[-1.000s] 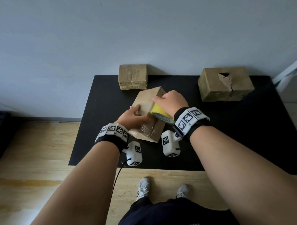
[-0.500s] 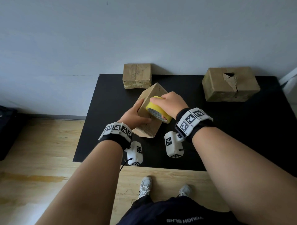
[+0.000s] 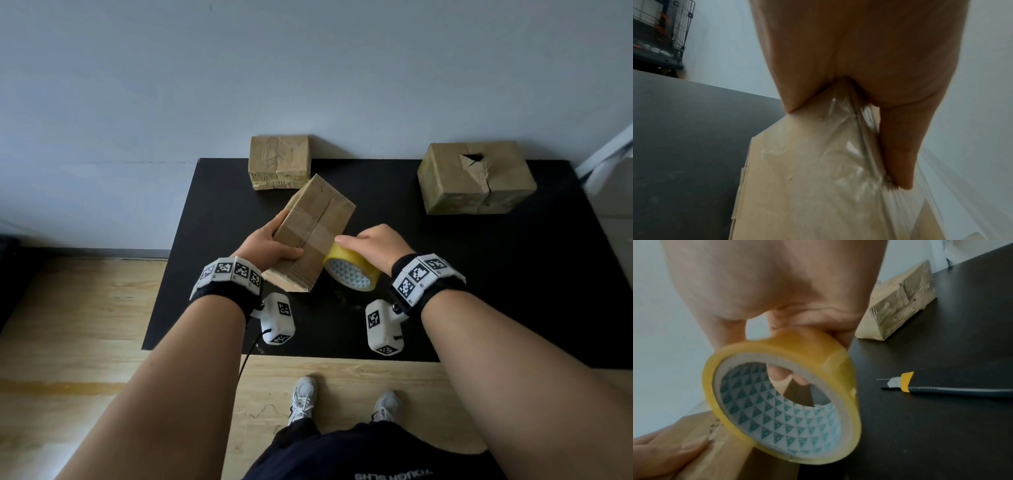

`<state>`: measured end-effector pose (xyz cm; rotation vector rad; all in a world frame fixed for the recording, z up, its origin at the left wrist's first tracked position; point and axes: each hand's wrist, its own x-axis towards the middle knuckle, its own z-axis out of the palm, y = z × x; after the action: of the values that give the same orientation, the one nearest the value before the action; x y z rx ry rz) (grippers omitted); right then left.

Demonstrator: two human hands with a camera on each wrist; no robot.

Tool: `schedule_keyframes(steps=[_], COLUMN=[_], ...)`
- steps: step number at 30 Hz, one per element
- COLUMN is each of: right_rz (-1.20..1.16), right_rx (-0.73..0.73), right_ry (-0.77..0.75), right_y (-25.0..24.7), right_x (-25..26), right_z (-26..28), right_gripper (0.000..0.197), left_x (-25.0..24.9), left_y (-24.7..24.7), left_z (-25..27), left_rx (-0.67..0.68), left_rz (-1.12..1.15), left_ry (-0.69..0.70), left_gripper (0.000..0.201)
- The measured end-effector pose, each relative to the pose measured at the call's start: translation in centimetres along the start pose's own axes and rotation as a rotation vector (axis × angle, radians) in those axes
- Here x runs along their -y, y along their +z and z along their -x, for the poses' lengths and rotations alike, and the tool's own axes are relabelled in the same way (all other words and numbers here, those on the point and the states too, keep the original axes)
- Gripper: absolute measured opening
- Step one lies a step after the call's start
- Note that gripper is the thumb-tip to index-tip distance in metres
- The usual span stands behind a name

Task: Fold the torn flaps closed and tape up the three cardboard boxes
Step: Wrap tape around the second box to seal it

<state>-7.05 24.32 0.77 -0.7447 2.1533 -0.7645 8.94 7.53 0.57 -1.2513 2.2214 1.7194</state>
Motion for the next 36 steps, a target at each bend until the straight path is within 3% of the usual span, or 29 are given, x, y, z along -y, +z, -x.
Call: schedule_keyframes(steps=[7,15,18,20,23,27,30,36], right_rz=[0.272,0.27,0.277,0.283,0.267,0.288,0.292,0.33], right_rx=[-0.051,-0.046,-0.054,-0.049,-0.031,-0.034,-0.039,-0.021], right_ry=[0.126,0.118,0.101,0.097,0.104,0.141,0.139,0.13], right_y=[2.8,4.1,4.9,5.4,6.1,6.7,7.0,6.9], right_x=[-1.1,-0.6,0.4,1.3,2.2,2.9,2.8,3.7], right_z=[0.1,-1.2,-1.8,-2.2,-2.8,-3.2,-3.4,-3.6], right_gripper=[0.056,0.058,0.055,0.053,0.055,0.057,0.06,0.061], left_x=[0.0,1.3,1.5,1.4,1.3,2.3,3.4,3.5], left_y=[-0.3,-1.6,-2.2,-2.4,-2.1,-0.1,0.7,0.3], left_z=[0.1,-1.2,-0.8,-0.3,0.4,1.2,1.6,1.4], left_rx=[0.013,0.03,-0.034,-0.127,-0.243,-0.178,-0.166,-0.16], left_rz=[-0.018,0.034,0.037,-0.093,-0.563,-0.984,-0.945,-0.965], left_ry=[-0.007,-0.051,-0.032,0.025,0.161,0.301,0.285,0.233], left_gripper=[0.09,0.094,0.093,0.09,0.078,0.065,0.058,0.069])
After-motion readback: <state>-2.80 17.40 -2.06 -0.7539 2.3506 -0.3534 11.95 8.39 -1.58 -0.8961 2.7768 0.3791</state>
